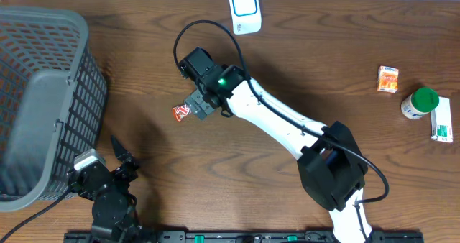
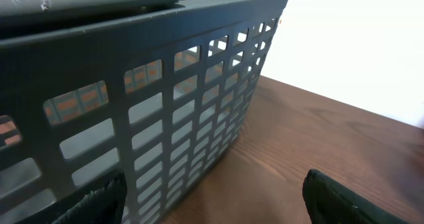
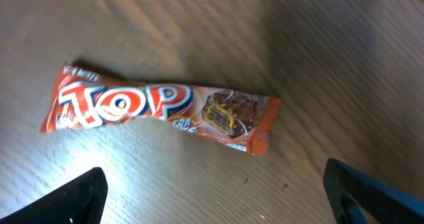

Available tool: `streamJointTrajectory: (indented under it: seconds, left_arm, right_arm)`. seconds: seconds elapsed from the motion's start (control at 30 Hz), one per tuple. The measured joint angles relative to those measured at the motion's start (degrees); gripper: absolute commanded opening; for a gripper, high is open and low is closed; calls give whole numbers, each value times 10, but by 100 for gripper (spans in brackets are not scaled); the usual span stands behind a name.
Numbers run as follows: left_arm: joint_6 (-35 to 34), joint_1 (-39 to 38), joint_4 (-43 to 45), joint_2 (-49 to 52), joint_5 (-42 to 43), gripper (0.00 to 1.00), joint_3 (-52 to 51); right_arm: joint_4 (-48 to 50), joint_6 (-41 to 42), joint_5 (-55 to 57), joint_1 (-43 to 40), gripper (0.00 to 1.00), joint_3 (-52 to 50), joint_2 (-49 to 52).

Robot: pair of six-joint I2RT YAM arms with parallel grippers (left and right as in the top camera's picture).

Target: Scan the item barcode

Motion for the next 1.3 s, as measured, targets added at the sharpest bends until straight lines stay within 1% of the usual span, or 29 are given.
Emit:
streamJointTrajectory:
  seconds: [0.1, 0.2, 0.37, 0.5, 0.67, 0.73, 0.83, 0.97, 1.3]
  left_arm:
    - [0, 0, 0, 0, 0, 85, 0]
    - [0, 0, 0, 0, 0, 85, 0]
    - [0, 0, 0, 0, 0, 85, 0]
    - [0, 0, 0, 0, 0, 85, 0]
    - [0, 0, 0, 0, 0, 85, 0]
    - [0, 0, 0, 0, 0, 85, 0]
    - [0, 0, 0, 0, 0, 85, 0]
    - [0, 0, 0, 0, 0, 85, 0]
    - [0, 0, 0, 0, 0, 85, 0]
  right_arm:
    - [2, 56, -20, -15, 99, 0, 0]
    - [-3, 141, -72, -40, 99, 0, 0]
    - [14, 284, -210, -99, 99, 0, 7]
    - [23, 339, -325, -143, 97, 0, 33]
    - [11, 358, -404, -172, 93, 0, 92]
    - [10, 355, -431, -178, 93, 0, 111]
    - [10, 350, -436, -182, 97, 1, 111]
    - [11, 347, -434, -182, 99, 1, 111]
    - [25, 352, -452, -181, 98, 17, 129]
